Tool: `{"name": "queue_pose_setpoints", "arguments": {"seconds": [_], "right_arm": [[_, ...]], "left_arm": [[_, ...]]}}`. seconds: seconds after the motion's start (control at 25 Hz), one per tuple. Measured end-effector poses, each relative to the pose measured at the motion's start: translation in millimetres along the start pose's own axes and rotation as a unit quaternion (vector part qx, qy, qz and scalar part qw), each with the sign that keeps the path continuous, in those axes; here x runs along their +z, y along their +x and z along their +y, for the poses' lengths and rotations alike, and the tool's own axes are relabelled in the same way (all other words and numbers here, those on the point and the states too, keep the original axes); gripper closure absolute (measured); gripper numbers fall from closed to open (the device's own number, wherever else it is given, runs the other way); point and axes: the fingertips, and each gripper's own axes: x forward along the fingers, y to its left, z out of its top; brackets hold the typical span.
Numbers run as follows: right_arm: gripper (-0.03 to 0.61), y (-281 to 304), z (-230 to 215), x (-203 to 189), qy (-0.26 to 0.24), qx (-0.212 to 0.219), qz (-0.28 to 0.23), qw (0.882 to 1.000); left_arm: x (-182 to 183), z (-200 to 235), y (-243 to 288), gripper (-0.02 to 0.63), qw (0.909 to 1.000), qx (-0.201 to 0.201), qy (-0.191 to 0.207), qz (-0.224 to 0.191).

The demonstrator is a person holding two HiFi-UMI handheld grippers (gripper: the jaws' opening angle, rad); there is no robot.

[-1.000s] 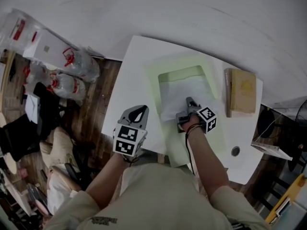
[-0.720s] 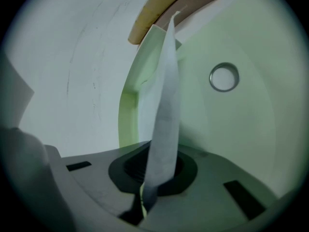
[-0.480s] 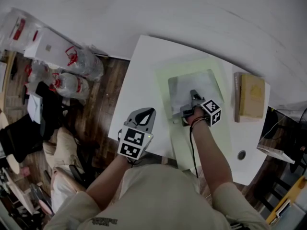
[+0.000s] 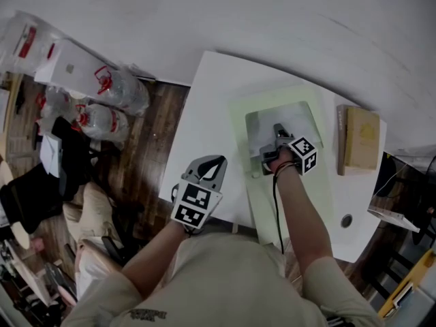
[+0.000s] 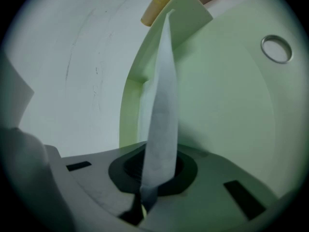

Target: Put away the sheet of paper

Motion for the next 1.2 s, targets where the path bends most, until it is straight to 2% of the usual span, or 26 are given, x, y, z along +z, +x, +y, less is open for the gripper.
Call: {"name": "queue_pose_setpoints", "arguments": {"seconds": [0.28,0.4,0.48,0.64,0.84,1.0,1.2], "right_arm": [[0.541,6.4,5.8,-4.9,-0.055,-0.023,0.029,0.998],[0.434,2.4,11.8,-15.0,-0.082,-0.040,0.056,0.994],[0.393,-3.2,12.3,-21.4,-0.099,-0.063,0.080,0.990],[0.259,-17.7,8.0,-25.0,-0.128,-0.113,0.106,0.980],[0.199,-45.2,6.3,-10.4,-0.155,-0.152,0.095,0.972],[0.196,-66.2,23.6,-6.7,-0.175,-0.136,0.096,0.970],[0.196,-95.0,60.1,-8.3,-0.188,-0.074,0.106,0.974]], "left_arm": [[-1.1,-5.0,2.5,0.592,1.0000,-0.003,0.003,-0.001],[5.0,-9.8,-2.4,0.592,0.9999,-0.002,0.006,-0.011],[6.5,-12.7,-5.4,0.592,0.9999,-0.002,0.007,-0.015],[7.7,-17.7,-9.0,0.592,0.9998,0.000,0.006,-0.019],[20.2,-23.1,-14.7,0.592,0.9994,0.008,0.000,-0.035],[28.9,-22.0,-21.5,0.592,0.9988,0.014,0.006,-0.046],[38.8,-18.3,-30.6,0.592,0.9979,0.027,0.019,-0.056]]}}
